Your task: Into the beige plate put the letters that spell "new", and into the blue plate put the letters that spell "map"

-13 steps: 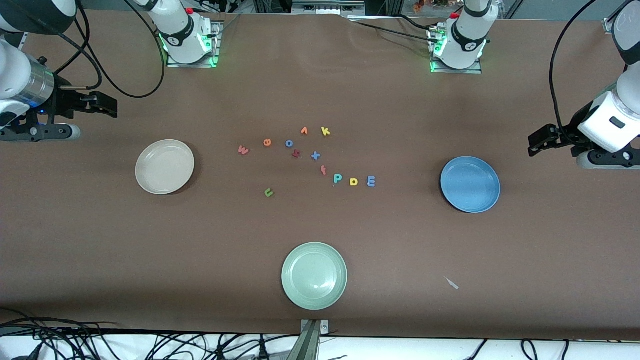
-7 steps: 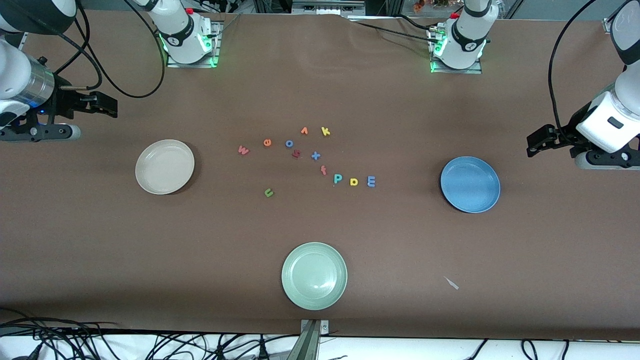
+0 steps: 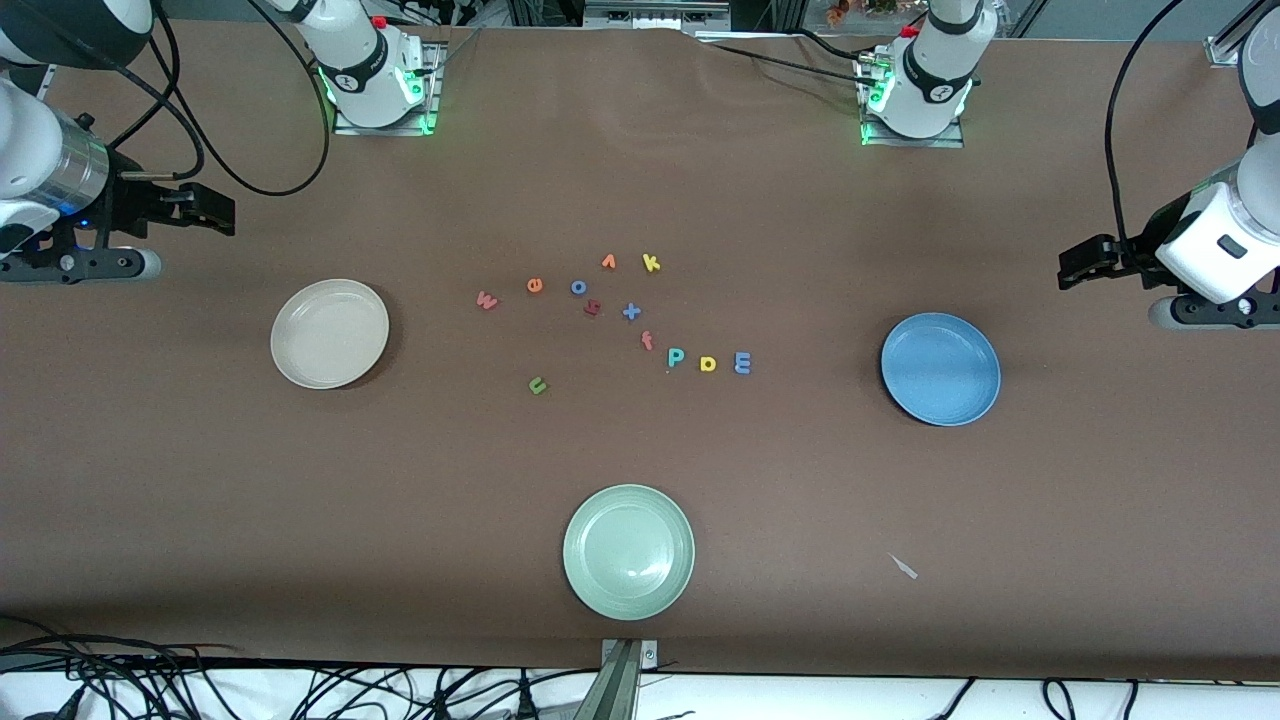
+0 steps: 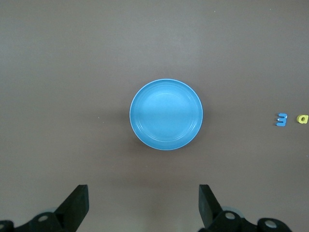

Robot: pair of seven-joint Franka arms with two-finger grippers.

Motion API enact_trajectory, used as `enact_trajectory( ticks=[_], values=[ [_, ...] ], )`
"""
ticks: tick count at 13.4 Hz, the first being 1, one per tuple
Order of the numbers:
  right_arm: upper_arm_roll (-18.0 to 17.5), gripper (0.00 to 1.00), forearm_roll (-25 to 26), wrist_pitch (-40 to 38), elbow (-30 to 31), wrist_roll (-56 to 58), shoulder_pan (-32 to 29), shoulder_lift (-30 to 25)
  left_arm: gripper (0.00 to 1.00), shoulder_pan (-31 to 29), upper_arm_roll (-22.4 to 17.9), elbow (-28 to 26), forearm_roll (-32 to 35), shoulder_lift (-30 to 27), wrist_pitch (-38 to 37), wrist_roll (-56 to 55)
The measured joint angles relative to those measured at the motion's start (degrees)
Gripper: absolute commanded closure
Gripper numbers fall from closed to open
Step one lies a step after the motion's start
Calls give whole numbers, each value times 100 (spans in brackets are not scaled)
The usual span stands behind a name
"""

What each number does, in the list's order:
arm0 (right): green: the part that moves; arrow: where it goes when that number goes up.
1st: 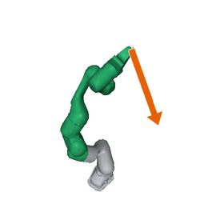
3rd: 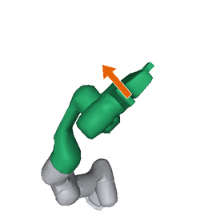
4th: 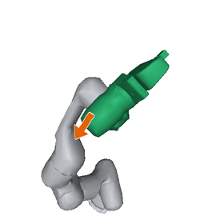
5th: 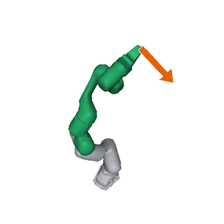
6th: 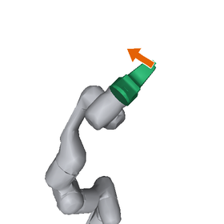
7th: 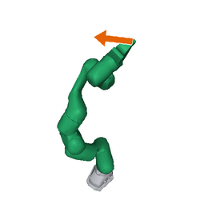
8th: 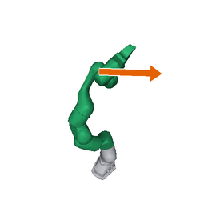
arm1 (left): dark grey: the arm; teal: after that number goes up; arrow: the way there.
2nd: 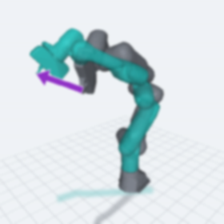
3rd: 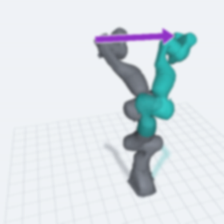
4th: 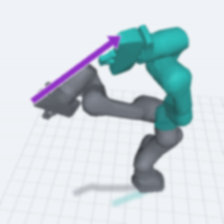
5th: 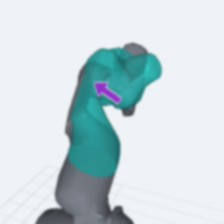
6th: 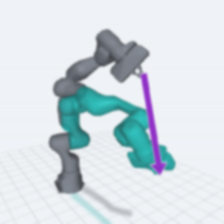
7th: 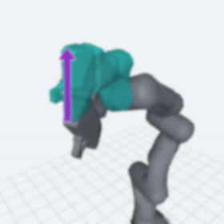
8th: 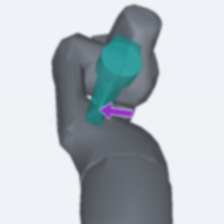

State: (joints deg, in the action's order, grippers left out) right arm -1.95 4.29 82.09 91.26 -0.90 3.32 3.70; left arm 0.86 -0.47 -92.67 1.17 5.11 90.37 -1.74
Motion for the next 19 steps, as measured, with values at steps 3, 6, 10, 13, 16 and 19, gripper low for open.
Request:
enact_trajectory(
  ticks=[3, 6, 10, 13, 16, 19],
  values=[
    [0, 0, 0, 0, 0, 0, 0, 0, 0, 11, 31, 35, -1, 0, 0, 0],
    [0, 0, 0, 0, 0, 0, 0, 0, 0, 10, 35, 73, -1, 0, 0, 0],
    [0, 0, 0, 0, 0, 0, 1, 0, 0, -3, 29, 78, -1, 5, -1, 0],
    [0, 0, 0, 0, 0, 0, 1, 0, 0, -9, 29, 80, -1, 7, -1, 0],
    [0, 0, 0, 0, 0, 0, 0, 0, 0, -9, 31, 86, -2, 8, -1, 0],
    [0, 0, 0, 0, 0, 0, 1, 0, 0, 20, 45, 88, -2, 43, -1, 0]
  ],
)
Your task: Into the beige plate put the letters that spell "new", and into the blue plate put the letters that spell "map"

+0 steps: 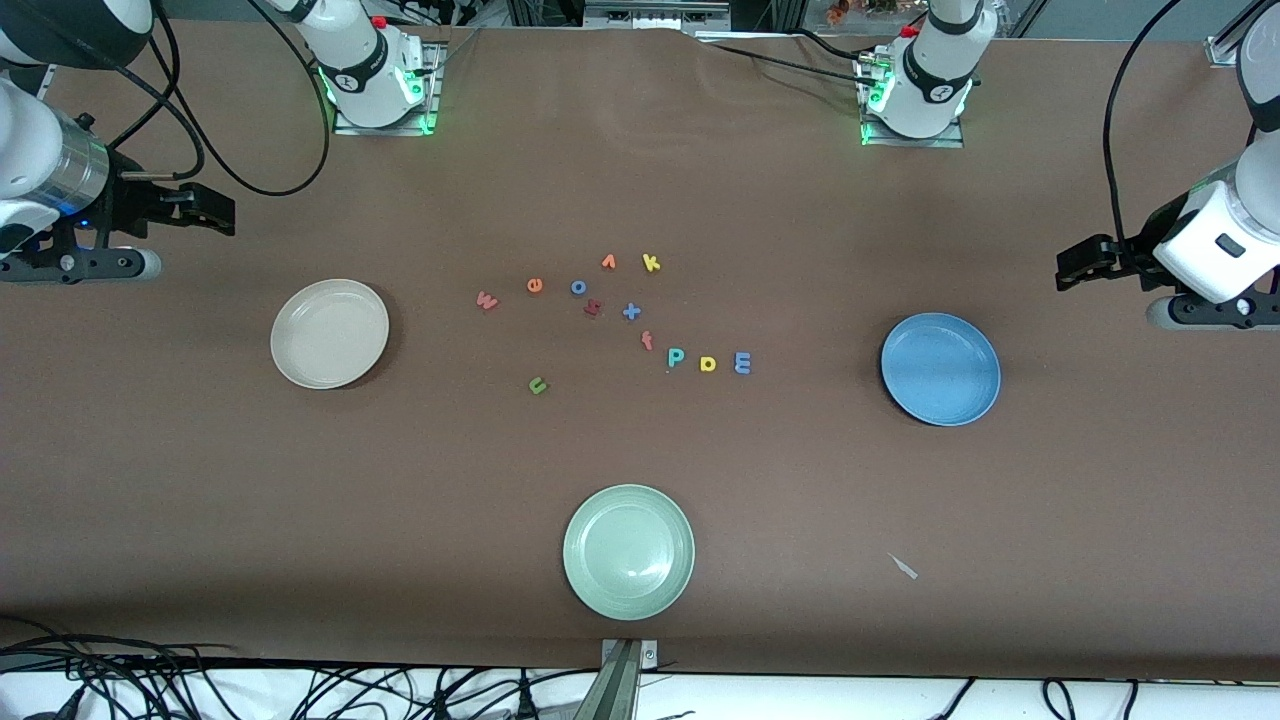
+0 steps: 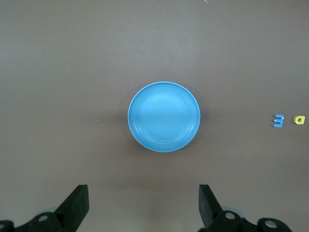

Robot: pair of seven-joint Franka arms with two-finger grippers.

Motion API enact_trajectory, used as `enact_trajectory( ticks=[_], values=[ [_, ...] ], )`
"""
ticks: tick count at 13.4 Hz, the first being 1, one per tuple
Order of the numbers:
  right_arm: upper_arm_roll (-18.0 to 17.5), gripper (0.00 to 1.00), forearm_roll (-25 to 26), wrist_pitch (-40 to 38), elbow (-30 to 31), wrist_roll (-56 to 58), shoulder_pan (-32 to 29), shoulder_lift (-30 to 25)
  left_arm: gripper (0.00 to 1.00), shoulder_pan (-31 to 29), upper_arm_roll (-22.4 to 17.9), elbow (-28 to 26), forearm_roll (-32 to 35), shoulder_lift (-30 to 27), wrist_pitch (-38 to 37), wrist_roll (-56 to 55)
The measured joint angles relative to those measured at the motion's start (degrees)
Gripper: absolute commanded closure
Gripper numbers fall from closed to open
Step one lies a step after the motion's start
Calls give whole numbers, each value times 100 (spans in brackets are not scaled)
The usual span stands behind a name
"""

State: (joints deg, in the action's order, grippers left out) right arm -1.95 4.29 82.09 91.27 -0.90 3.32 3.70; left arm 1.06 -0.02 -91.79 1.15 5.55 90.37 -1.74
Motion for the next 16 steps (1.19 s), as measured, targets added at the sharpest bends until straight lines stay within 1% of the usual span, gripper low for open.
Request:
enact_trajectory(
  ticks=[6, 8, 10, 13, 16],
  values=[
    [0, 0, 0, 0, 0, 0, 0, 0, 0, 58, 23, 3, -1, 102, 0, 0],
    [0, 0, 0, 0, 0, 0, 0, 0, 0, 69, 147, 7, -3, 129, 0, 1],
    [0, 0, -1, 0, 2, 0, 0, 0, 0, 108, 255, 12, -99, 273, 23, 1],
    [0, 0, -1, 0, 4, 0, 0, 1, 0, 130, 276, 164, -493, 652, 135, 91],
    [1, 0, -1, 0, 5, 0, 0, 1, 0, 255, 336, 340, -506, 777, 109, 118]
  ],
)
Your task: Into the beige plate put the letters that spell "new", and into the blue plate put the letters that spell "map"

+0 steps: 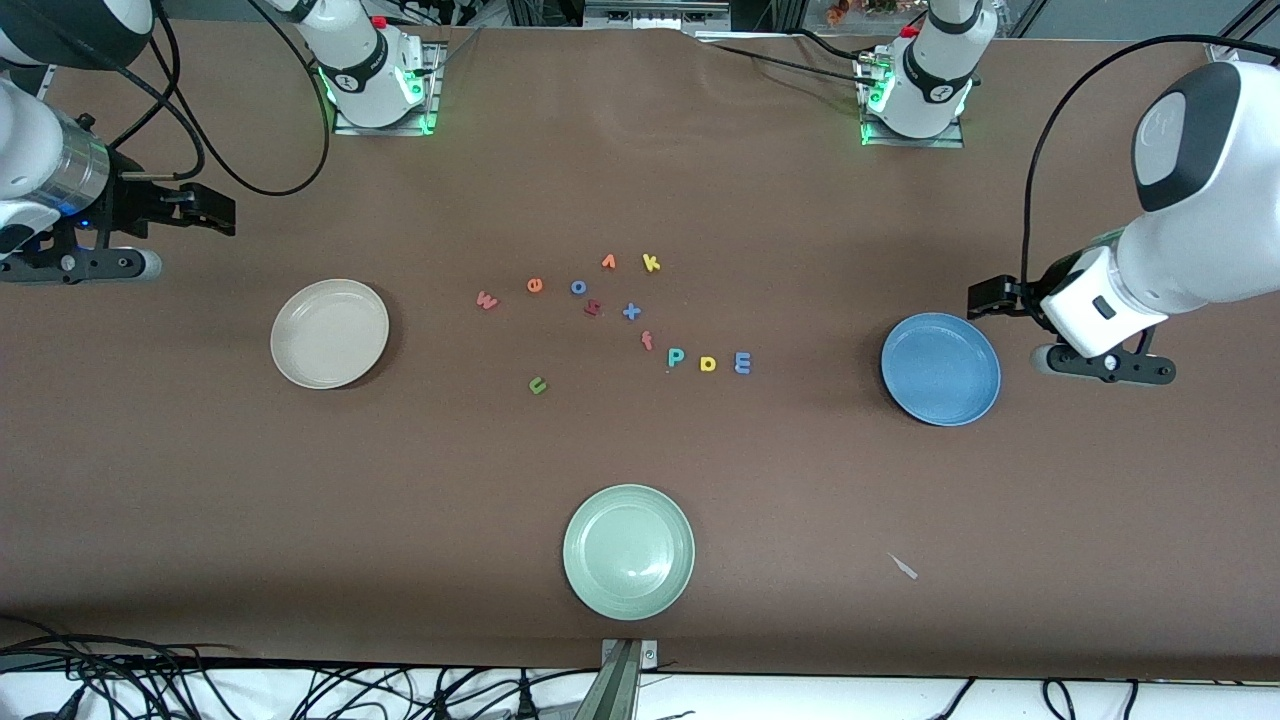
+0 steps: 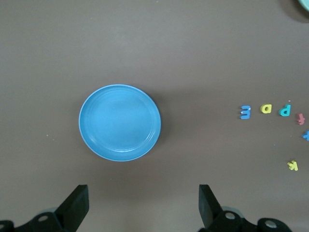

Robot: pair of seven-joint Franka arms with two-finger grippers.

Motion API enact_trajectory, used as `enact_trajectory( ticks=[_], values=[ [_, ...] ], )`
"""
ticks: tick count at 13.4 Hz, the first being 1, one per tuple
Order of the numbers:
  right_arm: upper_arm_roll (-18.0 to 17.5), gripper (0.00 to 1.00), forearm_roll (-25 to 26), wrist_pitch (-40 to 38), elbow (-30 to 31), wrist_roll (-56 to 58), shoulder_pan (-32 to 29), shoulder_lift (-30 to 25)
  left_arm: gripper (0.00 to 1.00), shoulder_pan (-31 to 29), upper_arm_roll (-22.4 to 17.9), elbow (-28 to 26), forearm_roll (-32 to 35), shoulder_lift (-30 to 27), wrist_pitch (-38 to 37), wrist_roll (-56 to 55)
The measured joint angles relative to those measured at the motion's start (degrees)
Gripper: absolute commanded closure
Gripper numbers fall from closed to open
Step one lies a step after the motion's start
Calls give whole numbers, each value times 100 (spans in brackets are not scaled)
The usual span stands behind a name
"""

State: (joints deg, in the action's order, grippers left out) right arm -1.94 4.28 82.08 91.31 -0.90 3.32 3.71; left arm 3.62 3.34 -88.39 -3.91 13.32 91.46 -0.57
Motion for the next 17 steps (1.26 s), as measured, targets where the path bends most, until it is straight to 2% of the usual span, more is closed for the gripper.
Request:
enact_trajectory(
  ticks=[3, 6, 8, 11, 17],
  values=[
    [0, 0, 0, -1, 2, 0, 0, 0, 0, 16, 166, 198, 0, -209, -353, 130],
    [0, 0, -2, -1, 2, 0, 1, 1, 0, -184, 131, 210, -78, -487, -547, 209],
    [0, 0, -32, -1, 3, 0, 1, 12, 0, -539, 114, 198, -414, -439, -454, 510],
    [0, 0, -39, -1, 3, 0, 1, 22, 0, -895, 85, 198, -435, -368, -82, 687],
    [0, 0, -52, 1, 3, 0, 2, 24, 0, -943, 107, 176, -182, -279, 22, 691]
  ],
)
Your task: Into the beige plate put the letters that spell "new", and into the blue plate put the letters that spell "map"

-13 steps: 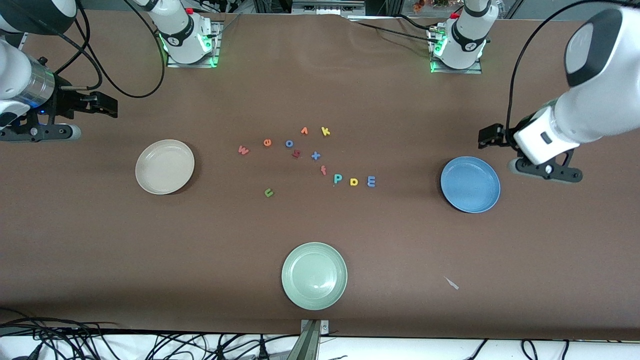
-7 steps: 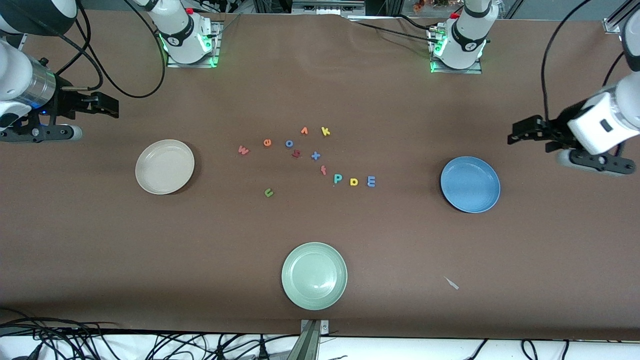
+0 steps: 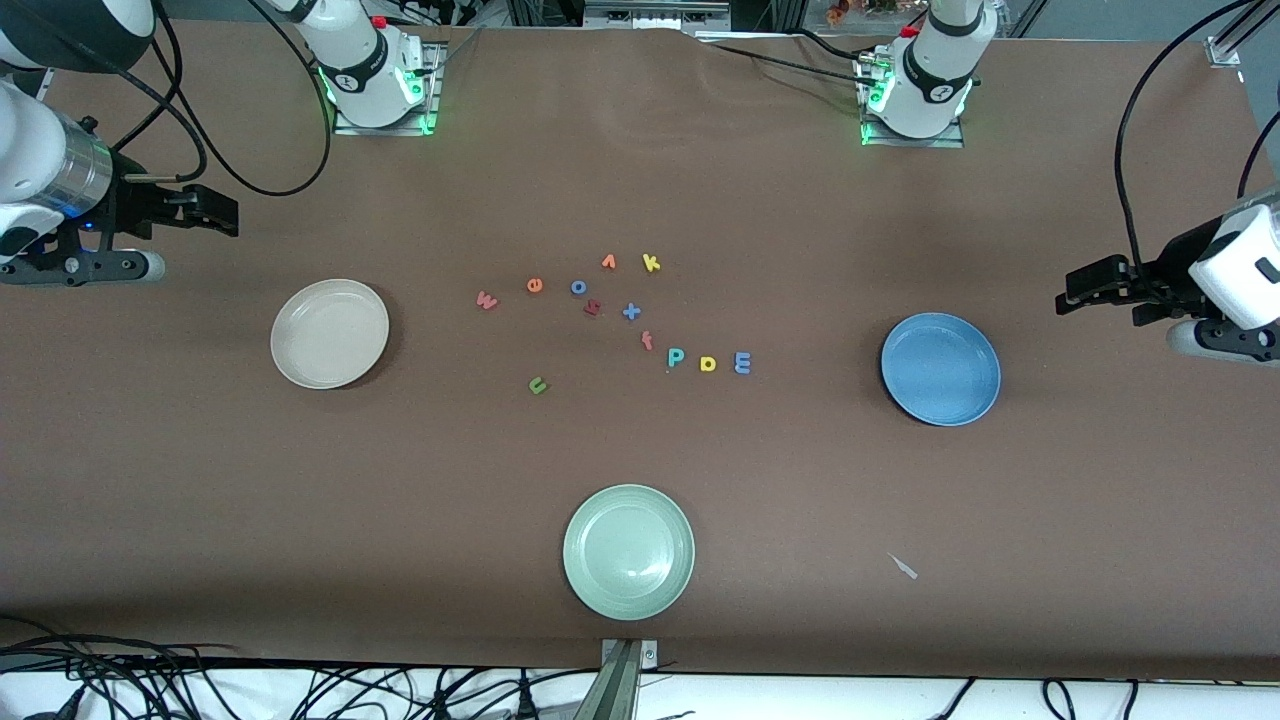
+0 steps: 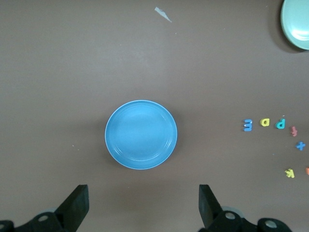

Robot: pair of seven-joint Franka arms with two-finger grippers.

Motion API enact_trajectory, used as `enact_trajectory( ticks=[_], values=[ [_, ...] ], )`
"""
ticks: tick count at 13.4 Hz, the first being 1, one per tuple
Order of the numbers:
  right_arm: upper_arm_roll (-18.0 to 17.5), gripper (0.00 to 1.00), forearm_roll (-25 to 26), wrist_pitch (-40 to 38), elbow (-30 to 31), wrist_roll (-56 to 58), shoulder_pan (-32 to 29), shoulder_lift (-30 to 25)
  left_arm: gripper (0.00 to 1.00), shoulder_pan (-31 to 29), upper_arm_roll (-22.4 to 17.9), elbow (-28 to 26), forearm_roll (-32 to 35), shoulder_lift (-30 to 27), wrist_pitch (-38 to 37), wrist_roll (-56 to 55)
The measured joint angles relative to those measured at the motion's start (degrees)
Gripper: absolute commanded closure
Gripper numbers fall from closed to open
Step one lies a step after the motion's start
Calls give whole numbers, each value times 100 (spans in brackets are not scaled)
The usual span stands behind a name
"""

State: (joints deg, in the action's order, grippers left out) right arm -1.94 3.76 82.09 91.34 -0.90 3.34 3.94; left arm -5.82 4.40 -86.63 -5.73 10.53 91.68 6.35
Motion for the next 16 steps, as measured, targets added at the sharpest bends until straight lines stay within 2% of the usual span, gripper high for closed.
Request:
enact_trajectory(
  ticks=[5, 9, 16],
  values=[
    [-2, 0, -73, 47, 0, 0, 71, 47, 0, 37, 10, -4, 85, 182, 22, 0],
    [-2, 0, -79, 59, 0, 0, 101, 75, 0, -12, 2, -4, 424, 195, -17, 0],
    [-39, 0, -97, 65, 5, 5, 275, 256, 0, 163, 40, -7, 460, 219, -96, 2]
  ],
)
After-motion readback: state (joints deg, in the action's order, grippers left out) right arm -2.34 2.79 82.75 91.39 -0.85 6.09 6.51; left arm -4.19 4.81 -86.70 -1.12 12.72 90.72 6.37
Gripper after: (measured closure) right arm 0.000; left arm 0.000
